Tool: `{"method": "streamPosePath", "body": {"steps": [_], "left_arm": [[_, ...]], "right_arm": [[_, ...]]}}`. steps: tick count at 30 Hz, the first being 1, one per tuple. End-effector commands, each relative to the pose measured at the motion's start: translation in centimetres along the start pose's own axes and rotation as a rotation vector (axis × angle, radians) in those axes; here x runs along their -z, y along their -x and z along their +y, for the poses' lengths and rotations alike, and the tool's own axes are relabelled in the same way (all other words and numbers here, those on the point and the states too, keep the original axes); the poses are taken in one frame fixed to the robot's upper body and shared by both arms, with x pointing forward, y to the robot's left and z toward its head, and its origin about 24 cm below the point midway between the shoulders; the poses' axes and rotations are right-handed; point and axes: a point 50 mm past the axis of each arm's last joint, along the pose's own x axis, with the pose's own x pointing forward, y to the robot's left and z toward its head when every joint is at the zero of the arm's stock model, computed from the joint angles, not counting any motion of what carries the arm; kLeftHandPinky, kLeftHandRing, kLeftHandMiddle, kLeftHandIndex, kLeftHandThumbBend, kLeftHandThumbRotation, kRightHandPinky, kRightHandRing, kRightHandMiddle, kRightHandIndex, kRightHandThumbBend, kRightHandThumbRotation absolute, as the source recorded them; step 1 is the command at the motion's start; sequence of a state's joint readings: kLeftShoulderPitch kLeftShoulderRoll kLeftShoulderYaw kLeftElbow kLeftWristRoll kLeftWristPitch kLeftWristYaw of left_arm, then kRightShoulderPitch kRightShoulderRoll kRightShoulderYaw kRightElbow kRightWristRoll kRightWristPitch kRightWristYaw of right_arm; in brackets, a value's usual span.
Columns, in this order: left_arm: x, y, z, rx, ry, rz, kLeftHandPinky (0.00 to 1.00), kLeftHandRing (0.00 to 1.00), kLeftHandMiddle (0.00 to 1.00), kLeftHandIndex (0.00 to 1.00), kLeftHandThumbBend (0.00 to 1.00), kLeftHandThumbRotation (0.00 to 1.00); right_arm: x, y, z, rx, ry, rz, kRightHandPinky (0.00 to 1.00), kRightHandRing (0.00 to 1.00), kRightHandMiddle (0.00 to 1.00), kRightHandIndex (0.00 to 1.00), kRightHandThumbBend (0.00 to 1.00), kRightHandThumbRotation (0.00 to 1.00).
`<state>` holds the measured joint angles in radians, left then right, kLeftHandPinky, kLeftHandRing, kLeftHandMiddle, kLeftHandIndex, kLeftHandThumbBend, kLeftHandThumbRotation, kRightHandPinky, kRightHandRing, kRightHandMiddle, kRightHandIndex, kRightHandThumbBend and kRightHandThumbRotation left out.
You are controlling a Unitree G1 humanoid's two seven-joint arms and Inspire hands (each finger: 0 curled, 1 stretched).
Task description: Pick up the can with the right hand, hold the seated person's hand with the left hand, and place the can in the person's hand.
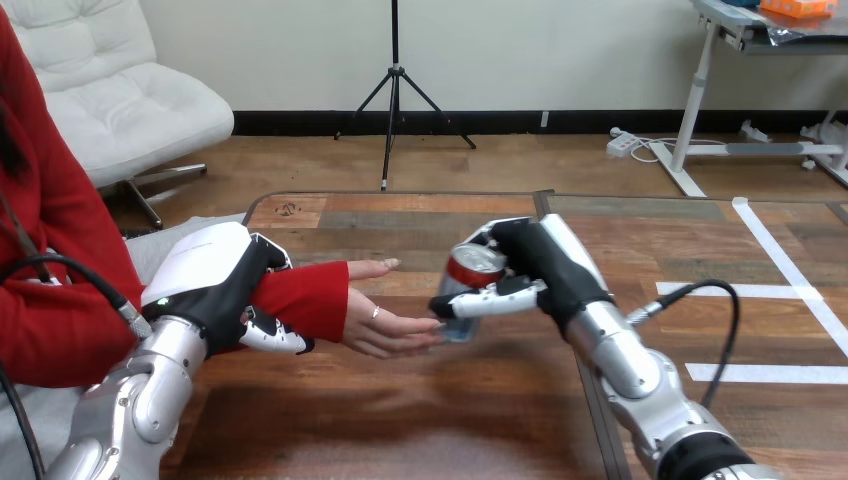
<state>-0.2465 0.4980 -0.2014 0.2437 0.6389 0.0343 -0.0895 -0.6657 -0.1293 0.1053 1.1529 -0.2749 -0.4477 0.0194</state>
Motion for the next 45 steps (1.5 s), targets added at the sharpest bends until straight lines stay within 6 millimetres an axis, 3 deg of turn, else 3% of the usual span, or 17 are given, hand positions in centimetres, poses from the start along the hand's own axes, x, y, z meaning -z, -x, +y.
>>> {"method": "streamPosePath", "body": {"steps": [1,23,45], "left_arm": [[-4.1,-2.1,5.6,-0.241,0.052,-0.151,0.17,0.23,0.32,0.35,0.67,0.00],[-5.9,-2.6,6.2,-0.236,0.060,-0.176,0.19,0.25,0.35,0.37,0.68,0.00],[-7.1,-3.0,6.0,-0.245,0.087,-0.190,0.19,0.26,0.36,0.37,0.69,0.00]], "right_arm": [[-8.9,-3.3,-1.9,0.066,0.054,-0.285,0.32,0.37,0.42,0.44,0.83,0.00],[-10.5,-3.7,-0.1,0.019,0.020,-0.334,0.31,0.36,0.41,0.44,0.83,0.00],[-12.0,-3.7,0.5,0.004,0.002,-0.392,0.30,0.35,0.40,0.43,0.82,0.00]]}}
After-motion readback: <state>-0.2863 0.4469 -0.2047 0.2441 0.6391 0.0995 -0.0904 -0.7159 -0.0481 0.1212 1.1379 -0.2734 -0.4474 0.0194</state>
